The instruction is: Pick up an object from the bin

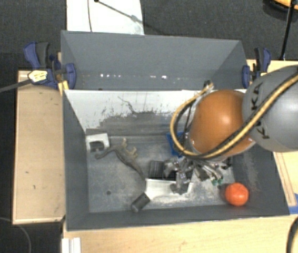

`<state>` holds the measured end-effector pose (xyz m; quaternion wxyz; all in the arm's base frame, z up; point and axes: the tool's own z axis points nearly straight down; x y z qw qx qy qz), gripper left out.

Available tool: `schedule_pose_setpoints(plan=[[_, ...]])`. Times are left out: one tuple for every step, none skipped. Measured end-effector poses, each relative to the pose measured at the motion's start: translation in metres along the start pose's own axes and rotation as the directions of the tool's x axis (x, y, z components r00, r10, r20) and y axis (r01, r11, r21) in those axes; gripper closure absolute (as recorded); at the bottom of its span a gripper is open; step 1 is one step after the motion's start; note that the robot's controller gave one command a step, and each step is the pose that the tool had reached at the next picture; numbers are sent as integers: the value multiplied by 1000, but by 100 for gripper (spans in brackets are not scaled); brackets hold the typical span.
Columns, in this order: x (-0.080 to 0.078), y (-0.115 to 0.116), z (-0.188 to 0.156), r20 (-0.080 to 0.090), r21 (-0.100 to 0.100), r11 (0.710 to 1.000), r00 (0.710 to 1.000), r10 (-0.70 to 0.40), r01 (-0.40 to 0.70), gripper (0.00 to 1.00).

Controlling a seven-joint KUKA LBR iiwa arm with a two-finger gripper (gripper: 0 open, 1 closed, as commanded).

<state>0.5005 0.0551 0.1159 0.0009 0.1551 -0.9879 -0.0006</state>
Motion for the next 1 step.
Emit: schedule_pose_setpoints(plan=[[-3, -2, -49, -6, -1, 1000, 1000, -11, 11, 100]])
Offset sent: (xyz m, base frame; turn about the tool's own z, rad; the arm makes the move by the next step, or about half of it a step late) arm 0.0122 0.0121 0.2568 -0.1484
